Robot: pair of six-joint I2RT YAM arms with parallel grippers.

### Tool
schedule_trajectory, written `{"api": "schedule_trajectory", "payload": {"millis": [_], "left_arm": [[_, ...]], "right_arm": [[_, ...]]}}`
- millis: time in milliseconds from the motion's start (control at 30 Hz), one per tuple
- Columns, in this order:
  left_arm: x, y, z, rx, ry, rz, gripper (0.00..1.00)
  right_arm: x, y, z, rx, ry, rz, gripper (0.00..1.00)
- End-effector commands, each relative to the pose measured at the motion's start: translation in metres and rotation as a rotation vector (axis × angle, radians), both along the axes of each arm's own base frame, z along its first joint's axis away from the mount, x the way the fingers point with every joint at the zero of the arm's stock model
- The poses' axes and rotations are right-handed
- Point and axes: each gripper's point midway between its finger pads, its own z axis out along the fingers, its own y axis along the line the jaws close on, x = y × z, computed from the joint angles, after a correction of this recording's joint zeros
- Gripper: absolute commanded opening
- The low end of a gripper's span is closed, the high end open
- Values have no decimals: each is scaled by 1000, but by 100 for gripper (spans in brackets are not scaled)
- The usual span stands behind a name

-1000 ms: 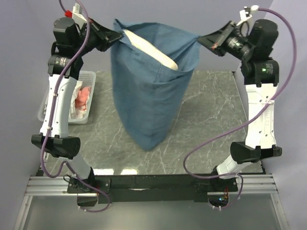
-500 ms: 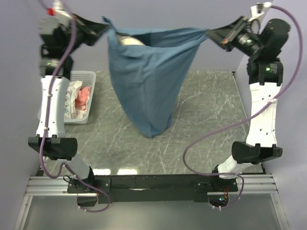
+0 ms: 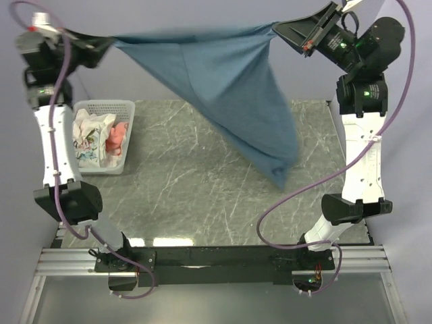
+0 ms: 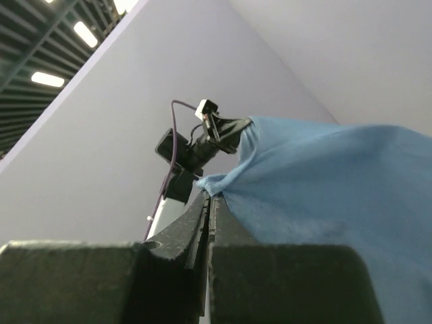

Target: Put the pillow into the pillowcase

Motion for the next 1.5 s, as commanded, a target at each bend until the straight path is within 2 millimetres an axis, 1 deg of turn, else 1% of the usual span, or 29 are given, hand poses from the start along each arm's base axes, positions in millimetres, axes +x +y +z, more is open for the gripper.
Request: {"api": "schedule_trajectory", "payload": {"millis": [0,167,267,300,367,400,467,500,567,633,667,700,733,767,800,833,867,900,933,967,1000,1067,1100,1167,1200,1267,1400,1433,1467], "left_arm": [[-63,21,96,8,-300,54,1],[-55,2,60,31,-240,11,1],[-46,-25,45,61,-215,-30,1],[-48,-48,44,63,-216,-80,1],[-34,-68,32,82,-195,-106,1],[-40,-95,33,84,-191,-163,1],[-30,-116,23,97,-174,-207,1],[-35,-129,28,95,-192,-240,1],[-37,-131,31,90,-199,-250,1],[-33,-109,34,93,-198,-187,1],[-40,-87,44,91,-220,-139,1],[-33,-70,26,79,-176,-104,1],[-34,-58,26,61,-177,-73,1],[-46,-43,29,64,-183,-26,1],[-40,-39,6,69,-126,-2,1],[-36,-33,-6,104,-107,47,1],[-44,-39,-20,119,-65,44,1],[-40,-43,-60,132,19,38,1],[-38,-42,-80,159,49,78,1],[-50,-53,-87,173,37,72,1],[-51,-65,-141,191,139,53,1],[-61,-83,-183,227,201,48,1],[-66,-91,-228,242,272,35,1],[-78,-113,-265,271,330,2,1],[-85,-118,-294,292,381,-3,1],[-103,-150,-321,328,417,-55,1],[-134,-192,-390,397,548,-79,1],[-134,-208,-388,346,526,-94,1],[-147,-230,-408,362,556,-147,1]], "right_arm": [[-51,-20,59,27,-240,-34,0],[-51,-46,75,87,-246,-77,0],[-49,-69,88,130,-276,-111,0],[-47,-82,92,139,-283,-142,0],[-45,-93,98,182,-279,-141,0],[-46,-99,103,197,-290,-153,0],[-43,-109,108,232,-288,-162,0],[-47,-109,112,241,-300,-164,0],[-48,-98,112,236,-293,-150,0],[-55,-83,108,180,-330,-169,0],[-56,-61,100,170,-293,-128,0],[-46,-47,83,152,-247,-111,0],[-59,-36,82,108,-315,-140,0],[-69,2,67,98,-263,-45,0],[-52,23,32,65,-186,-21,0],[-62,38,20,18,-224,-18,0],[-59,54,2,4,-185,-29,0],[-59,88,-44,-39,-103,25,0],[-57,103,-71,-78,-87,32,0],[-52,115,-91,-84,-67,30,0],[-49,139,-147,-137,27,78,0],[-42,161,-219,-186,141,125,0],[-43,168,-240,-200,176,155,0],[-41,175,-295,-237,269,160,0],[-39,176,-310,-243,302,152,0],[-38,172,-349,-288,377,134,0],[-24,151,-409,-319,537,72,0],[-19,141,-419,-313,572,67,0],[-18,132,-436,-321,612,57,0]]}}
